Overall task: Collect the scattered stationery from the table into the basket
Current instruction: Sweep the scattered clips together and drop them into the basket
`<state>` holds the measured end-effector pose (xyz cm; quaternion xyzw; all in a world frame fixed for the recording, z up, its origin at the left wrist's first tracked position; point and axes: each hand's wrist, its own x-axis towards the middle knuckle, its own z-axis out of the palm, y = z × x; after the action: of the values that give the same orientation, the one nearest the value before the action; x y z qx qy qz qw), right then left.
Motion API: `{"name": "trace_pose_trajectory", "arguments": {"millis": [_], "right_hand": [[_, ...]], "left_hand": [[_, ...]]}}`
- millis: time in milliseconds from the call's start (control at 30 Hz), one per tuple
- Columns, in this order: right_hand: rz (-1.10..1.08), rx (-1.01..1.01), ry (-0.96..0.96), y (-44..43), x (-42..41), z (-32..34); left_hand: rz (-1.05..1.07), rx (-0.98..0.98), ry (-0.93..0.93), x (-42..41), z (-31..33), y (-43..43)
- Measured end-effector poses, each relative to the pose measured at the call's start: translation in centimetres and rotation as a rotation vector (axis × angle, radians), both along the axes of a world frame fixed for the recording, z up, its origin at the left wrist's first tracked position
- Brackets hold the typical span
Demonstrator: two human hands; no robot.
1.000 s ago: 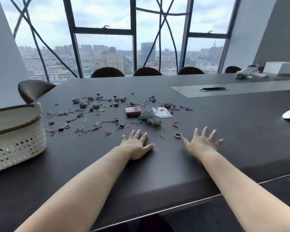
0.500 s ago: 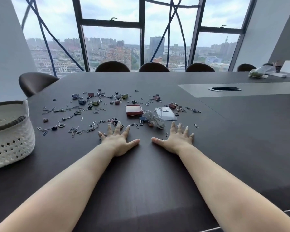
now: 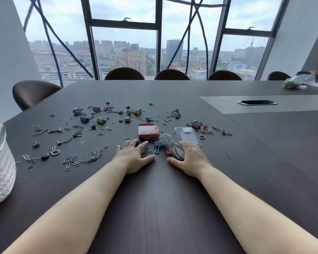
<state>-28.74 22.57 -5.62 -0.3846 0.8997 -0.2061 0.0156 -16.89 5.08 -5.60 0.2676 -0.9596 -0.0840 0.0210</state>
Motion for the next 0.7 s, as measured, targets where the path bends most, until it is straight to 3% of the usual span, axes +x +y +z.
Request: {"name": "trace_pose_trajectory", "arguments": {"millis": [133, 300, 700], "right_hand": [[0.012, -0.008, 0.000, -1.3, -0.2, 0.3], [-0.124, -0.017, 0.032, -2.3, -0.4, 0.2], [-0.252, -0.021, 0.164, -2.1, -0.1, 0.1]], "left_hand": [[-0.124, -0.044, 0.048, -0.5, 0.1, 0.0], [-0.255, -0.043, 0.001, -1.5, 0.0, -0.6], [-0.197, 0.079, 0.238, -2.5, 0.0, 0.0]]}}
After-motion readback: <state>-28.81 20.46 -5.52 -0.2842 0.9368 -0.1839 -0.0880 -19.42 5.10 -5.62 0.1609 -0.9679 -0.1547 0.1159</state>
